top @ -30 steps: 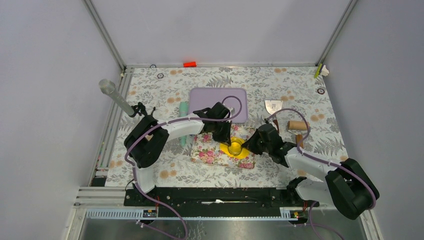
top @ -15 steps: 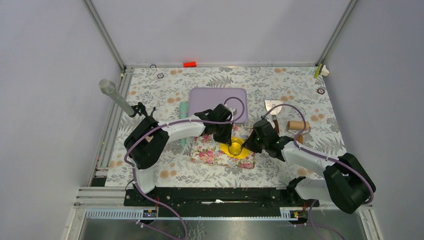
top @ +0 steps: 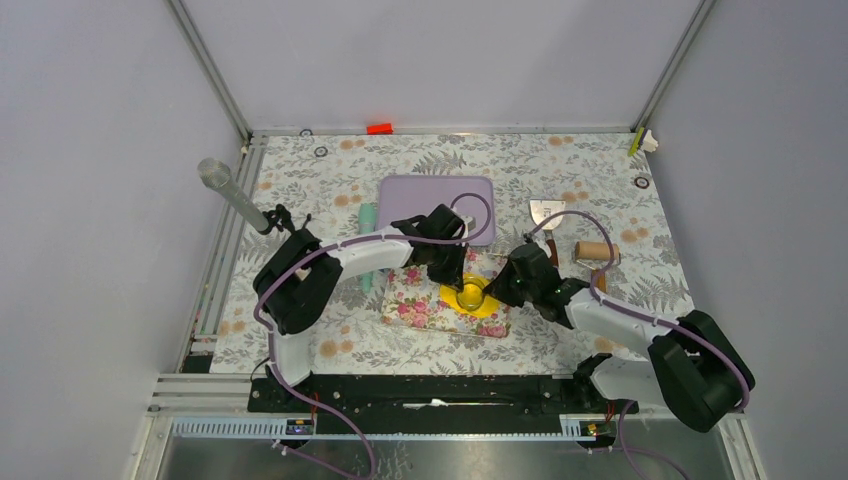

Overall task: Roll out the dumpling wrappers from the dough
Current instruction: Pick up the dumpling mold from the dumpling wrapper.

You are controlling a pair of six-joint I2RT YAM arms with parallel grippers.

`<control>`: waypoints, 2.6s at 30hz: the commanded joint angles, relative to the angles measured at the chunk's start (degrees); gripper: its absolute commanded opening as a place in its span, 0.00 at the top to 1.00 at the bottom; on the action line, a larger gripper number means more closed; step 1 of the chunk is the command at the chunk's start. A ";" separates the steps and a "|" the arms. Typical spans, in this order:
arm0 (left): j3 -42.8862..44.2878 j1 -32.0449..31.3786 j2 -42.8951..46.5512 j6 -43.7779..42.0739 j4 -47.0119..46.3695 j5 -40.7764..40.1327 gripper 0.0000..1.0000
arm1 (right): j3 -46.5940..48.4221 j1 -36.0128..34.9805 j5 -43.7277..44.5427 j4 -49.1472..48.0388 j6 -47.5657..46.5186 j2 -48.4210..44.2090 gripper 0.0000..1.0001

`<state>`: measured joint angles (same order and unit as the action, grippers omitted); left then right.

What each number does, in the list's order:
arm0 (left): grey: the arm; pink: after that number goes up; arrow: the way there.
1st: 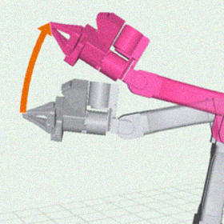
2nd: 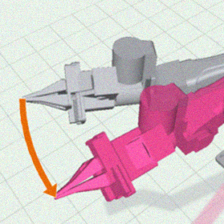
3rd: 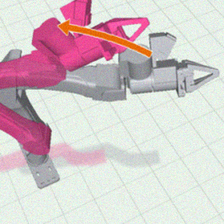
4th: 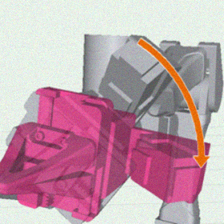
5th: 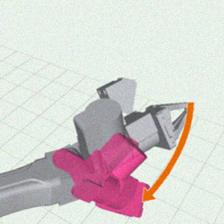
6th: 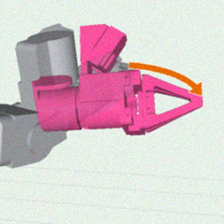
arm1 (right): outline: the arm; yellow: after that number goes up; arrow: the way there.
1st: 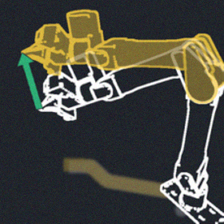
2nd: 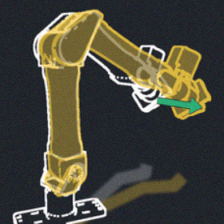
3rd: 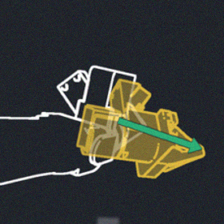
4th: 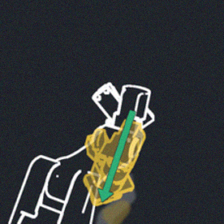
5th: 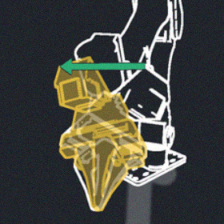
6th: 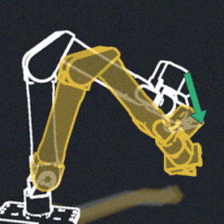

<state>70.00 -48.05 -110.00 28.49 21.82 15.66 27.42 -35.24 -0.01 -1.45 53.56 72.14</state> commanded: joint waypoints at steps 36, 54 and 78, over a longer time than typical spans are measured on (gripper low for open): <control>-9.04 -7.73 -11.41 -1.92 2.81 6.55 1.00 | 0.40 -3.28 4.30 -4.07 3.29 10.15 1.00; 2.41 -10.11 -16.71 -3.77 6.12 8.01 1.00 | -8.80 -3.30 0.47 5.47 4.82 -5.51 1.00; -4.86 -10.32 -13.24 -2.82 5.96 6.52 1.00 | 0.79 -1.05 3.22 2.07 -1.97 8.55 1.00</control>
<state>72.44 -50.52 -112.12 26.24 21.58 15.49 30.26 -36.42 5.10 5.26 50.70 71.88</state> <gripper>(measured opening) 0.014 0.011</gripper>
